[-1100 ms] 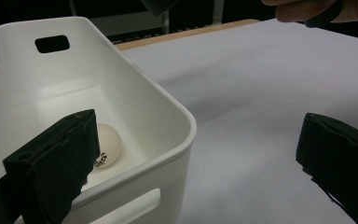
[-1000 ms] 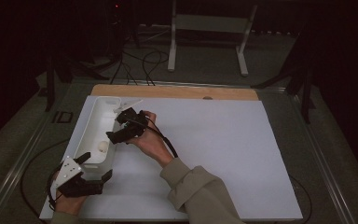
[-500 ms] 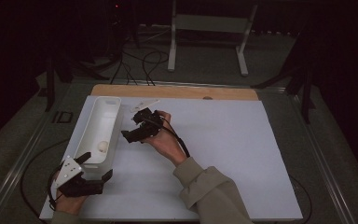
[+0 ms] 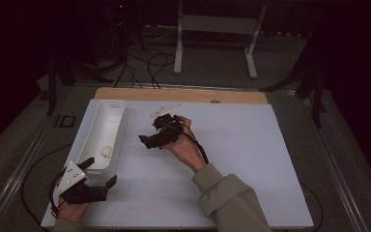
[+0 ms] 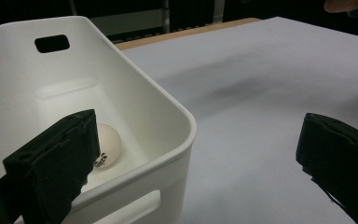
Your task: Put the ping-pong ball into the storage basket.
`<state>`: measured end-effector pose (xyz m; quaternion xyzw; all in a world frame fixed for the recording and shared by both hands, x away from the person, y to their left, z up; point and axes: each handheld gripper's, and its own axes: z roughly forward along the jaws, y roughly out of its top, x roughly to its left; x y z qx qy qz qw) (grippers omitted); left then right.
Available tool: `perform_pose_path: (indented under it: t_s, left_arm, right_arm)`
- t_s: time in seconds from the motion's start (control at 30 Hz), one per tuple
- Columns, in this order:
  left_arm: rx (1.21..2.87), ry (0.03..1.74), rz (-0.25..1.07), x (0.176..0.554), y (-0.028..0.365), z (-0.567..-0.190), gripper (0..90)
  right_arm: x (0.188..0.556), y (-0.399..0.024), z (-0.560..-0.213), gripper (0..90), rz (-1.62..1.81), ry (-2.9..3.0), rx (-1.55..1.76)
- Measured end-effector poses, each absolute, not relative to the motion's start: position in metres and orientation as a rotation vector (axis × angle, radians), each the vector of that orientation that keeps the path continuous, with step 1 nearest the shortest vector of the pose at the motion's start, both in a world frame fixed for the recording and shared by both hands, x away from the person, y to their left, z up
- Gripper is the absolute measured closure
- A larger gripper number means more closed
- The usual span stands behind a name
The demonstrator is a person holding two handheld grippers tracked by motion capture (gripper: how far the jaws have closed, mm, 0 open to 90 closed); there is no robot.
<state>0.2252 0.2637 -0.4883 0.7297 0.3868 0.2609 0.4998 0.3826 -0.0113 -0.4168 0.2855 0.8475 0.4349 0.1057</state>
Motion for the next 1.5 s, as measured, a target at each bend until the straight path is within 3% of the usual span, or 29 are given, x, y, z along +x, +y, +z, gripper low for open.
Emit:
perform_pose_path:
  t_s: [1.5]
  left_arm:
    - [1.765,0.945,0.629,0.225,0.263,-0.487,0.1]
  right_arm:
    - [0.362,-0.134,-0.439,9.4,1.325,2.334,0.966]
